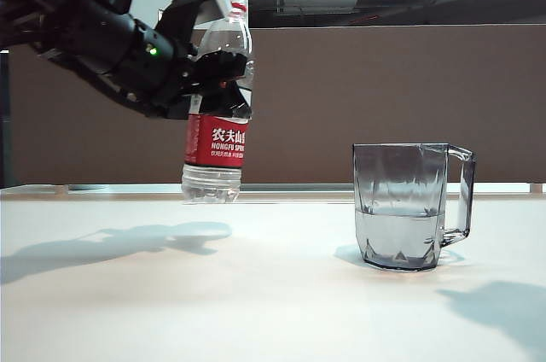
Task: Pick up the mineral water bottle with the left hand on the table and pour water into the mug until it's half full.
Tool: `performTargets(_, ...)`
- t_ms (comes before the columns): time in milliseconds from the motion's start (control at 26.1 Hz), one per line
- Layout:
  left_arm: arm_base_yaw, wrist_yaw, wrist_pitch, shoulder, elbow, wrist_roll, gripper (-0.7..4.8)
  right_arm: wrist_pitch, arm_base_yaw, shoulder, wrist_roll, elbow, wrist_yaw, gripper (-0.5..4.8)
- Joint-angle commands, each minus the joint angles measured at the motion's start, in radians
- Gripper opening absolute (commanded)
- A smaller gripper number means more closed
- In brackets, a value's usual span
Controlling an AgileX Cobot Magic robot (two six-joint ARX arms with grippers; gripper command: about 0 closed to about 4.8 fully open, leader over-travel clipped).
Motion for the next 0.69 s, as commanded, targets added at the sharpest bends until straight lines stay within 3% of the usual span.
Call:
performTargets(38, 0.01, 0.003, 0.119, -0.05, -0.067, -0.072, 2.27, 0.017, -0.001, 0.0, -0.001, 0.006, -0.005, -0.08)
performTargets(153, 0.027, 0.003, 0.153, -0.097, -0.128, -0.104, 2.27, 0.017, -0.001, 0.0, -0.001, 0.006, -0.005, -0.08)
performTargets(498, 0.083, 0.003, 0.158, -0.216, -0.265, -0.105, 2.27, 0.017, -0.001, 0.0, -0.001, 0.006, -0.004, -0.08)
performTargets(689, 0.082, 0.003, 0.231, -0.219, -0.316, -0.108, 2.27, 0.017, -0.001, 0.0, -0.001, 0.006, -0.005, -0.08)
